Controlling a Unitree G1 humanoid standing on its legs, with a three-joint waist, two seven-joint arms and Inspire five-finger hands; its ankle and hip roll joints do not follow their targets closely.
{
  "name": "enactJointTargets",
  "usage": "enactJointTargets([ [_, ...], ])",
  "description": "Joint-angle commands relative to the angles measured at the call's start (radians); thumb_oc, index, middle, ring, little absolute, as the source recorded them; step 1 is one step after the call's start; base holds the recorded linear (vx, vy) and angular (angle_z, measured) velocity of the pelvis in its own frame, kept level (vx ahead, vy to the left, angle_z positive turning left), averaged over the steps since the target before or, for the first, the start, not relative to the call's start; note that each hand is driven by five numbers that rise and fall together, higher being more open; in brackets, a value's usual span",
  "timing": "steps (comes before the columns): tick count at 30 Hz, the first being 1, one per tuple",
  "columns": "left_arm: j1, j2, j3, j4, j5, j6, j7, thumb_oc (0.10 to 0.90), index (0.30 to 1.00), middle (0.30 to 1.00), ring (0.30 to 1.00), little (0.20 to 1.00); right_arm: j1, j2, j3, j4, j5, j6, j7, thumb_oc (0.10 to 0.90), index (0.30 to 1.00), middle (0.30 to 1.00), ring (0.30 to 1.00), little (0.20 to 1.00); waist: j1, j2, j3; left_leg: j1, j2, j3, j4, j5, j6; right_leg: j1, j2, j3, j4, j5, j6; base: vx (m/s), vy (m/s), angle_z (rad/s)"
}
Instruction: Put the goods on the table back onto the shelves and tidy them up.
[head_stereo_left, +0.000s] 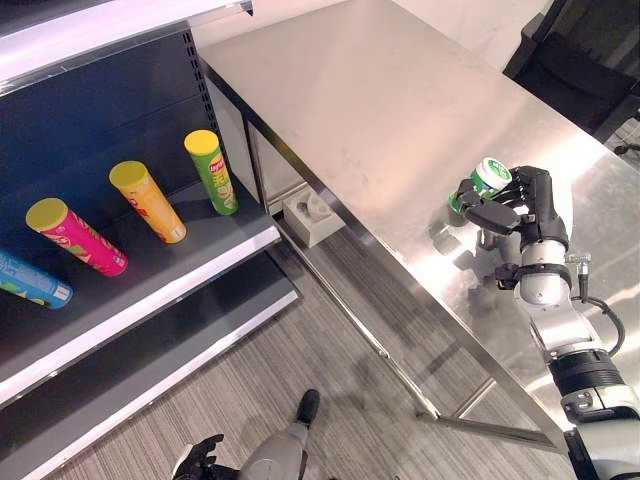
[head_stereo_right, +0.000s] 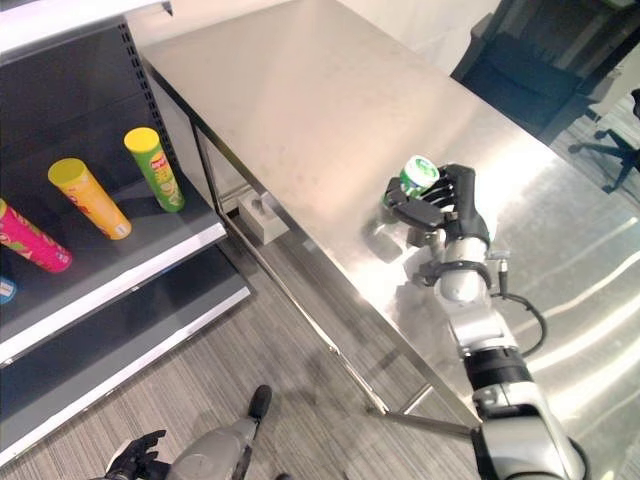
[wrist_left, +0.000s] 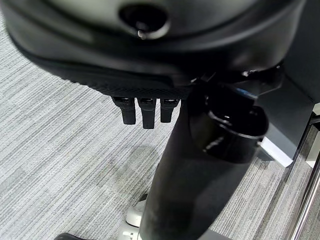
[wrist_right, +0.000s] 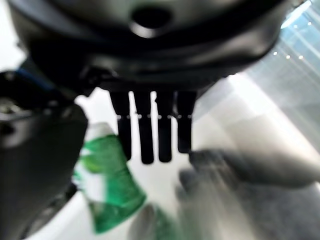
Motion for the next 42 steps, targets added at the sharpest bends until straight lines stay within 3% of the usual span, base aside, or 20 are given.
enactJointTargets([
  [1,0.006,0.024,-0.046,0.024,0.004,-0.018,0.026,0.8,0.9,0.9,0.9,0.9,-0.082,-0.034,0.019,-0.046,-0.004,-0.044,-0.034,0.4,0.3,0.3,0.3,0.3,0.009,0.029,-0.067,0.097,0.137,0.009,0.003,-0.113,-0.112,-0.124,-0.063,0.007,-0.016,0.111,0.054,-0.01,-0.022,0.04],
  [9,0.011,0.024,-0.024,0.029,0.02,-0.013,0.027,0.8,0.9,0.9,0.9,0.9,-0.034,-0.071,-0.02,-0.139,-0.04,-0.046,-0.029,0.4,0.3,0.3,0.3,0.3,0.003,0.026,-0.069,0.103,0.142,0.008,0.002,-0.114,-0.117,-0.116,-0.06,0.003,-0.016,0.108,0.053,0.0,-0.011,0.02],
  [20,-0.001,0.035,0.011,0.024,0.035,-0.008,0.019,0.8,0.9,0.9,0.9,0.9,0.004,-0.161,-0.14,-0.468,-0.085,-0.098,-0.015,0.4,0.3,0.3,0.3,0.3,-0.025,0.023,-0.099,0.118,0.151,0.016,0.004,-0.113,-0.126,-0.103,-0.055,0.012,-0.016,0.104,0.05,-0.02,-0.024,-0.01],
  [23,-0.006,0.036,0.006,0.026,0.037,-0.007,0.016,0.8,0.9,0.9,0.9,0.9,-0.021,-0.156,-0.186,-0.595,-0.085,-0.129,-0.024,0.4,0.3,0.3,0.3,0.3,-0.032,0.037,-0.114,0.111,0.158,0.018,0.007,-0.098,-0.14,-0.097,-0.048,0.011,-0.016,0.101,0.043,-0.09,-0.078,0.02],
  [30,-0.021,0.039,-0.022,0.009,0.034,-0.012,0.006,0.8,0.9,0.9,0.9,0.9,-0.108,-0.151,-0.208,-0.699,-0.04,-0.173,-0.042,0.4,0.3,0.3,0.3,0.3,-0.025,0.083,-0.096,0.039,0.171,-0.001,0.016,-0.042,-0.176,-0.117,-0.038,-0.014,-0.016,0.101,0.036,-0.14,-0.06,0.15],
  [33,-0.03,0.039,-0.042,0.012,0.047,-0.014,-0.003,0.8,0.9,0.9,0.9,0.9,-0.125,-0.165,-0.216,-0.74,-0.013,-0.182,-0.038,0.4,0.3,0.3,0.3,0.3,-0.049,0.092,-0.084,0.02,0.212,0.081,0.064,-0.055,-0.177,-0.132,-0.06,-0.049,-0.016,0.109,0.037,-0.17,0.021,0.59],
  [42,-0.051,0.038,-0.032,-0.003,0.041,-0.009,0.009,0.8,0.9,0.9,0.9,0.9,-0.102,-0.206,-0.232,-0.786,-0.004,-0.175,-0.009,0.4,0.3,0.3,0.3,0.3,-0.132,0.096,-0.098,0.186,0.365,0.099,0.189,-0.174,-0.197,-0.176,-0.126,-0.122,0.009,0.15,0.028,-0.11,0.087,0.62],
])
